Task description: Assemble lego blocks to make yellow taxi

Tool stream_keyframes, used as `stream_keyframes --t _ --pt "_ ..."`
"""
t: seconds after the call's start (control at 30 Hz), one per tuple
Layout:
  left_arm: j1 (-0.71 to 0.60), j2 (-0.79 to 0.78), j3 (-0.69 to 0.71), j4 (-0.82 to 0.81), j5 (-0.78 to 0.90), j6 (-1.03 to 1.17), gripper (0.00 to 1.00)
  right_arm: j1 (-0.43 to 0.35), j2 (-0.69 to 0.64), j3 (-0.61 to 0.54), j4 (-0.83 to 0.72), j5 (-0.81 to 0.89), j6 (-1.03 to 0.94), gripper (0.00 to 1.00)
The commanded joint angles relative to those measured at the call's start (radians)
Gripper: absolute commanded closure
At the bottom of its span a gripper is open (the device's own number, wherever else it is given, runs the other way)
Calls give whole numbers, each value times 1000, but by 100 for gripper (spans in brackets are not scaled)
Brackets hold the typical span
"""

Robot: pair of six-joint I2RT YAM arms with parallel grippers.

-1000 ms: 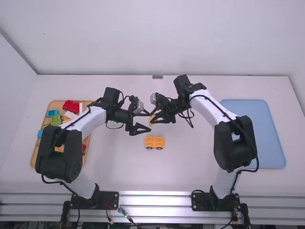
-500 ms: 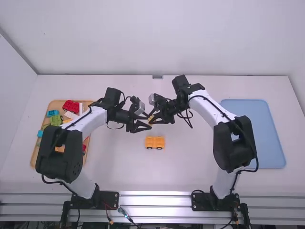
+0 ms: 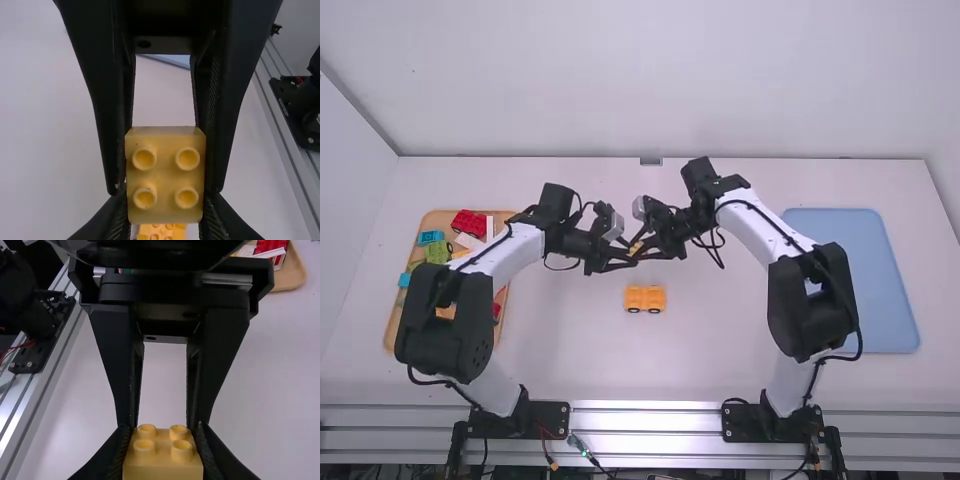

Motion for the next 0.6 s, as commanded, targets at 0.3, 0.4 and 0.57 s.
stream_keyframes --t 0.3,0.4,0.57 --pt "-4 -1 2 -33 -230 15 79 -22 -10 27 87 37 153 1" --pt "-4 -5 2 -73 -378 31 79 -45 -10 39 89 96 236 1" --pt "-6 -11 2 -304 -618 285 88 -99 -16 45 68 175 325 1"
